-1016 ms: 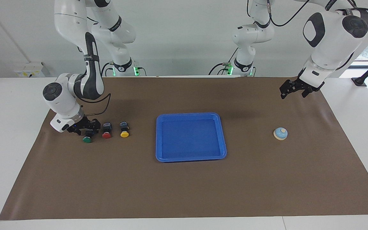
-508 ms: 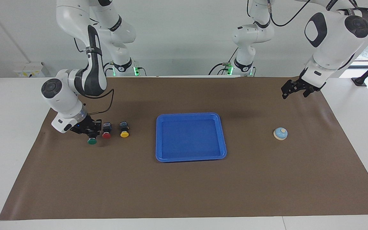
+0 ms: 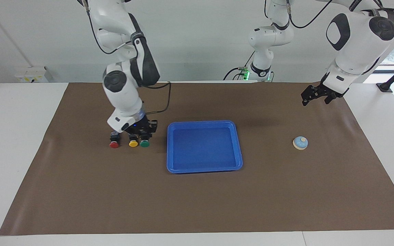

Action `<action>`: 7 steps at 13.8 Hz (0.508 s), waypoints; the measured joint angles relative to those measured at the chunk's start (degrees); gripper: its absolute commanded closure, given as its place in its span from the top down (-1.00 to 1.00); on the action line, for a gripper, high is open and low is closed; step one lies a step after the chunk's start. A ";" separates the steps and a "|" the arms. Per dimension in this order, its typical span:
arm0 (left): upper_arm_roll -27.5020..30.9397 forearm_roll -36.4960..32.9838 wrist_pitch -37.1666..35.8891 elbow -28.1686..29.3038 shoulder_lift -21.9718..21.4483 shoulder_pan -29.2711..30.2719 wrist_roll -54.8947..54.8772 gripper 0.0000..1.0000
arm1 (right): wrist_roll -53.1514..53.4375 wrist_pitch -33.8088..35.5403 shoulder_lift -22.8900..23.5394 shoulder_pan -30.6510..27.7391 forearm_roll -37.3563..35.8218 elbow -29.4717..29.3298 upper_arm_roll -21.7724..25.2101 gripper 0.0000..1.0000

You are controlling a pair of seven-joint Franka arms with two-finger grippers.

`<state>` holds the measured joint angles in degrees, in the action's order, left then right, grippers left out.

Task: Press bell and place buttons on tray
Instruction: 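Carry the green button into the blue tray with the right gripper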

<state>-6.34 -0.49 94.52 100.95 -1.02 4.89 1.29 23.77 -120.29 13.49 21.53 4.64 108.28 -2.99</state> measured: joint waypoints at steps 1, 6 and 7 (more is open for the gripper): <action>0.00 0.00 0.00 0.00 0.00 0.00 0.00 1.00 | 3.99 -1.74 1.05 2.77 0.00 0.04 0.00 -1.00; 0.00 0.00 0.00 0.00 0.00 0.00 0.00 1.00 | 9.10 -9.40 7.90 5.84 0.00 0.17 0.60 -1.00; 0.00 0.00 0.00 0.00 0.00 0.00 0.00 1.00 | 9.10 -9.70 8.51 5.74 0.00 0.17 0.81 -0.16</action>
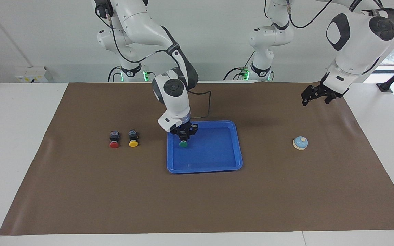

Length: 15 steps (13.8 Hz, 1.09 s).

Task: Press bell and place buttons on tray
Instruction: 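Carry the green button into the blue tray with the right gripper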

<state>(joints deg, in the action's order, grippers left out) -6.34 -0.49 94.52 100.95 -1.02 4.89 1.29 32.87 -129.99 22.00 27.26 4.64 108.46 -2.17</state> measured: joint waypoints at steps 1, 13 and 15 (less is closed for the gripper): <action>0.00 0.00 0.00 0.00 0.00 0.00 0.00 1.00 | 0.00 -0.41 0.34 -0.04 0.00 0.00 0.11 0.99; 0.00 0.00 0.00 0.00 0.00 0.00 0.00 1.00 | -29.10 15.10 -7.44 -17.98 -0.28 -3.57 1.54 1.00; 0.00 0.00 0.00 0.00 0.00 0.00 0.00 1.00 | -34.82 13.47 -7.47 -21.37 -0.28 -0.63 1.61 1.00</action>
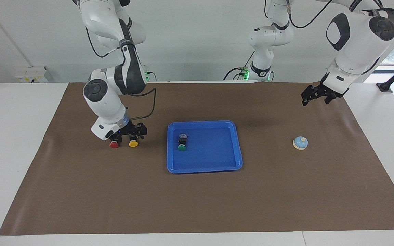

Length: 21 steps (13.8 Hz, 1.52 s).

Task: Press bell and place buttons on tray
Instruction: 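Carry the green button into the blue tray with the right gripper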

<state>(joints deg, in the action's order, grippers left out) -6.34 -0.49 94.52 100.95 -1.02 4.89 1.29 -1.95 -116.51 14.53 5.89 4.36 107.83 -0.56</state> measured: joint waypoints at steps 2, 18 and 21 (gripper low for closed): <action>0.00 0.00 0.00 0.00 0.00 0.00 0.00 1.00 | -3.46 -1.50 -0.36 -3.03 0.00 2.96 0.07 1.00; 0.00 0.00 0.00 0.00 0.00 0.00 0.00 1.00 | -4.28 -14.31 -5.10 -7.86 0.00 19.16 0.08 -0.58; 0.00 0.00 0.00 0.00 0.00 0.00 0.00 1.00 | -4.28 -15.71 -5.70 -7.99 -0.01 20.18 0.10 -0.88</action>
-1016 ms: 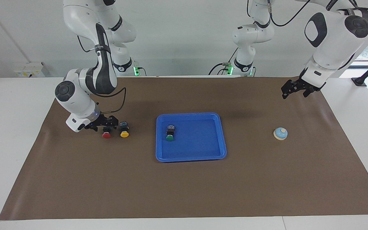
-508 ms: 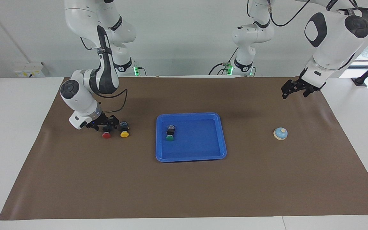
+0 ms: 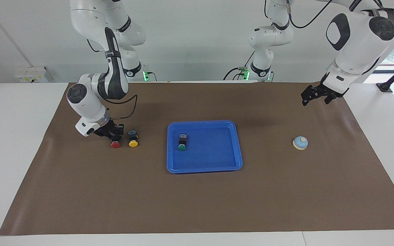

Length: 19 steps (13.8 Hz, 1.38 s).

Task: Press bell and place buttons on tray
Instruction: 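Carry the green button into the blue tray with the right gripper, then grasp the red button and place it in the tray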

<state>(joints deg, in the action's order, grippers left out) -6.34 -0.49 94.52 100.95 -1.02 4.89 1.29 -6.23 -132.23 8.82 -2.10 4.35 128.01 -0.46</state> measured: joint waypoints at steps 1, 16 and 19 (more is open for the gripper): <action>0.00 0.00 0.00 0.00 0.00 0.00 0.00 1.00 | 0.00 -0.28 0.00 0.00 0.00 -0.04 0.00 -0.88; 0.00 0.00 0.00 0.00 0.00 0.00 0.00 1.00 | 45.21 11.53 12.87 34.18 0.08 -29.64 -1.71 -0.86; 0.00 0.00 0.00 0.00 0.00 0.00 0.00 1.00 | 46.12 7.29 17.59 34.47 0.08 -31.25 -1.09 -0.67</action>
<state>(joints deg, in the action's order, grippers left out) -6.34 -0.49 94.52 100.95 -1.02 4.89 1.29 39.89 -124.93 26.41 32.37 4.43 96.76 -1.55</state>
